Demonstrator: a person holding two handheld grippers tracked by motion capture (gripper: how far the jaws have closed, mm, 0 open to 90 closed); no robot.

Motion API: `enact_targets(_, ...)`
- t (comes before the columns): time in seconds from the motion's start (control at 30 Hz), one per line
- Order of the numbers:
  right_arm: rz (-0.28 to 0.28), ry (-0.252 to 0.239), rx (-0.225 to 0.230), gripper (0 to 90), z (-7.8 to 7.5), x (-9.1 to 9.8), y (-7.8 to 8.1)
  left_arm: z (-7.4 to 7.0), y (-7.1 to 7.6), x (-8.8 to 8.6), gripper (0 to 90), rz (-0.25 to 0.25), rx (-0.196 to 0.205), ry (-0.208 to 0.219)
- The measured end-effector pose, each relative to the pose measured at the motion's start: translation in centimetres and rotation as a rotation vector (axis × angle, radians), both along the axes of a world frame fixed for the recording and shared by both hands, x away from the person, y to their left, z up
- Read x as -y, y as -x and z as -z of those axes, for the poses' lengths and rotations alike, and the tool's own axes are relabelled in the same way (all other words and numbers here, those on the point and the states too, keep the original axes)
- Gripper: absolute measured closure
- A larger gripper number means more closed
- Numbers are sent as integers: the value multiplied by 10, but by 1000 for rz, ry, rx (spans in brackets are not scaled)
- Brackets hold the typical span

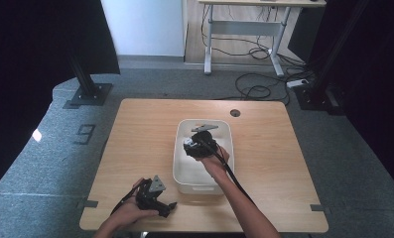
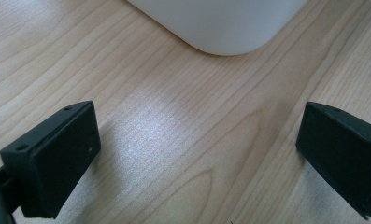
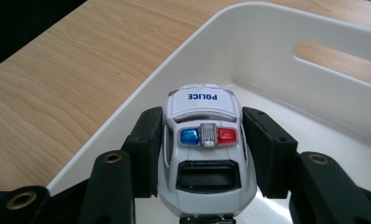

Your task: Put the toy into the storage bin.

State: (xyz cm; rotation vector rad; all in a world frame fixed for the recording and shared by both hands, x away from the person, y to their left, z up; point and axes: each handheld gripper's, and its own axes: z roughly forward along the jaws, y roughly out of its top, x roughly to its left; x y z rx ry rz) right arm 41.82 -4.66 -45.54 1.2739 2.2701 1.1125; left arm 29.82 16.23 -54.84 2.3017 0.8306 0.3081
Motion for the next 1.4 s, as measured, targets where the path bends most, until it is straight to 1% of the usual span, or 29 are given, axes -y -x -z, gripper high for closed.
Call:
enact_targets(0.43,5,32,-25,502,13,-8,-8,0,0,0,0,0,0,0)
enact_targets(0.67,13,40,-43,502,19,-11,-11,0,0,0,0,0,-2,1)
enact_targets(1.13,24,57,-72,502,30,-14,-17,0,0,0,0,0,-2,1)
enact_targets(1.23,23,67,-86,501,33,-15,-18,0,0,0,0,0,-2,1)
enact_targets(1.4,26,72,-93,501,34,-15,-19,0,0,0,0,0,-2,2)
